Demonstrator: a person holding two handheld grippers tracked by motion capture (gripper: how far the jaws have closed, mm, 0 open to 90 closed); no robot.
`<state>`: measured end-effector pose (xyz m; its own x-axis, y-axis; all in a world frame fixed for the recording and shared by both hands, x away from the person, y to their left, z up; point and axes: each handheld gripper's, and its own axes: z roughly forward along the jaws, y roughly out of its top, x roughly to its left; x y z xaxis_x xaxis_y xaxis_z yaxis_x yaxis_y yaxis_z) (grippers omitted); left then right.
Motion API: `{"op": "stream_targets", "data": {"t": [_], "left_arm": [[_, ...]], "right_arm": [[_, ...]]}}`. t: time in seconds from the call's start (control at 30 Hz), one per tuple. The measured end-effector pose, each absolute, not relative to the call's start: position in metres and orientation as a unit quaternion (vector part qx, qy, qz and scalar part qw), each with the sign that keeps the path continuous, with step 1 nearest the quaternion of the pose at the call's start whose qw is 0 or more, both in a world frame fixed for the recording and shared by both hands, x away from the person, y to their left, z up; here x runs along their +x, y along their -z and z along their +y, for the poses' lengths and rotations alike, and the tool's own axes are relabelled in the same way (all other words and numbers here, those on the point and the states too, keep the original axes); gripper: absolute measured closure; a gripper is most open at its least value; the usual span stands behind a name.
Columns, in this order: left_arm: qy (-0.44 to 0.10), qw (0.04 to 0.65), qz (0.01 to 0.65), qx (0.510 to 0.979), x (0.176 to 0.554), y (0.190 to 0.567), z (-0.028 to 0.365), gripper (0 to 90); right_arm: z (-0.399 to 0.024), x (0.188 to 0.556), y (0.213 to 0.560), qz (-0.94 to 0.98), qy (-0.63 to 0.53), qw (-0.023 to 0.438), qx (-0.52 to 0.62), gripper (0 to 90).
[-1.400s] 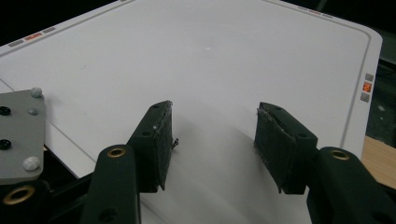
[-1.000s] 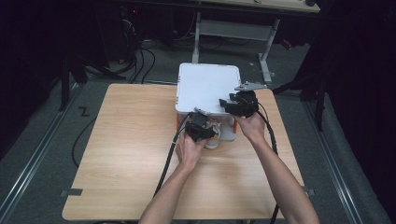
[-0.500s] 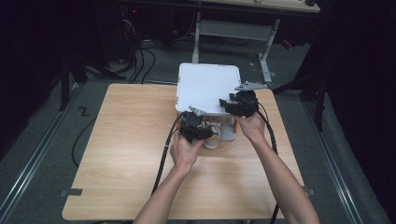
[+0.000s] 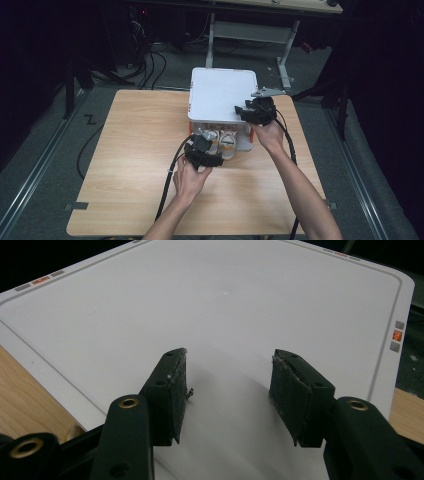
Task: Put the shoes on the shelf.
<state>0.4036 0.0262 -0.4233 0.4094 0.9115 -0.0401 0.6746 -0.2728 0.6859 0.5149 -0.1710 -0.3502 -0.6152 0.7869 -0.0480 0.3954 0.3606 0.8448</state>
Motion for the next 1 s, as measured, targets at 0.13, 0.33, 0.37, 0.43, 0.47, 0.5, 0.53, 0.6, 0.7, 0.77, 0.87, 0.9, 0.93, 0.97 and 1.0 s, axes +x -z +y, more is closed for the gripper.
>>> {"op": "stream_targets", "data": {"t": [0.13,0.33,0.37,0.43,0.47,0.5,0.53,0.6,0.7,0.77,0.87,0.9,0.93,0.97,1.0], "left_arm": [[-0.180,0.296,0.514,0.784,0.407,0.438,0.015,23.0],[-0.194,0.275,0.530,0.779,0.414,0.446,0.004,24.4],[-0.193,0.275,0.533,0.776,0.415,0.446,0.003,24.0],[-0.191,0.274,0.541,0.772,0.417,0.447,0.001,23.4],[-0.191,0.275,0.544,0.769,0.418,0.448,0.000,23.4],[-0.194,0.273,0.547,0.767,0.419,0.448,-0.002,23.4],[-0.196,0.271,0.551,0.765,0.421,0.449,-0.003,23.4],[-0.201,0.262,0.555,0.763,0.424,0.451,-0.005,24.0],[-0.209,0.250,0.556,0.765,0.427,0.451,-0.008,23.6],[-0.208,0.251,0.560,0.762,0.428,0.451,-0.009,23.7],[-0.207,0.253,0.563,0.759,0.431,0.451,-0.010,24.6],[-0.207,0.254,0.565,0.757,0.432,0.451,-0.011,24.7],[-0.205,0.255,0.567,0.756,0.433,0.451,-0.012,24.8],[-0.204,0.256,0.568,0.755,0.435,0.451,-0.012,24.9],[-0.202,0.259,0.571,0.752,0.437,0.451,-0.012,25.0]], "right_arm": [[-0.171,0.515,0.350,0.792,-0.426,0.230,0.371,49.3],[-0.171,0.515,0.350,0.793,-0.425,0.233,0.369,50.5],[-0.171,0.514,0.350,0.792,-0.426,0.233,0.369,50.6],[-0.170,0.514,0.350,0.792,-0.425,0.235,0.370,50.9],[-0.170,0.514,0.350,0.792,-0.425,0.235,0.370,51.0],[-0.170,0.514,0.350,0.792,-0.425,0.235,0.370,51.1],[-0.170,0.514,0.350,0.792,-0.425,0.235,0.370,51.1],[-0.170,0.514,0.350,0.792,-0.425,0.235,0.370,51.1],[-0.170,0.514,0.350,0.792,-0.424,0.235,0.370,51.5],[-0.170,0.514,0.350,0.793,-0.424,0.235,0.370,51.6],[-0.169,0.514,0.350,0.793,-0.424,0.234,0.369,52.2],[-0.169,0.514,0.350,0.793,-0.424,0.234,0.369,52.4],[-0.169,0.514,0.350,0.794,-0.423,0.235,0.368,52.5],[-0.169,0.514,0.350,0.794,-0.423,0.234,0.368,52.5],[-0.169,0.514,0.350,0.794,-0.423,0.234,0.368,52.5]]}}
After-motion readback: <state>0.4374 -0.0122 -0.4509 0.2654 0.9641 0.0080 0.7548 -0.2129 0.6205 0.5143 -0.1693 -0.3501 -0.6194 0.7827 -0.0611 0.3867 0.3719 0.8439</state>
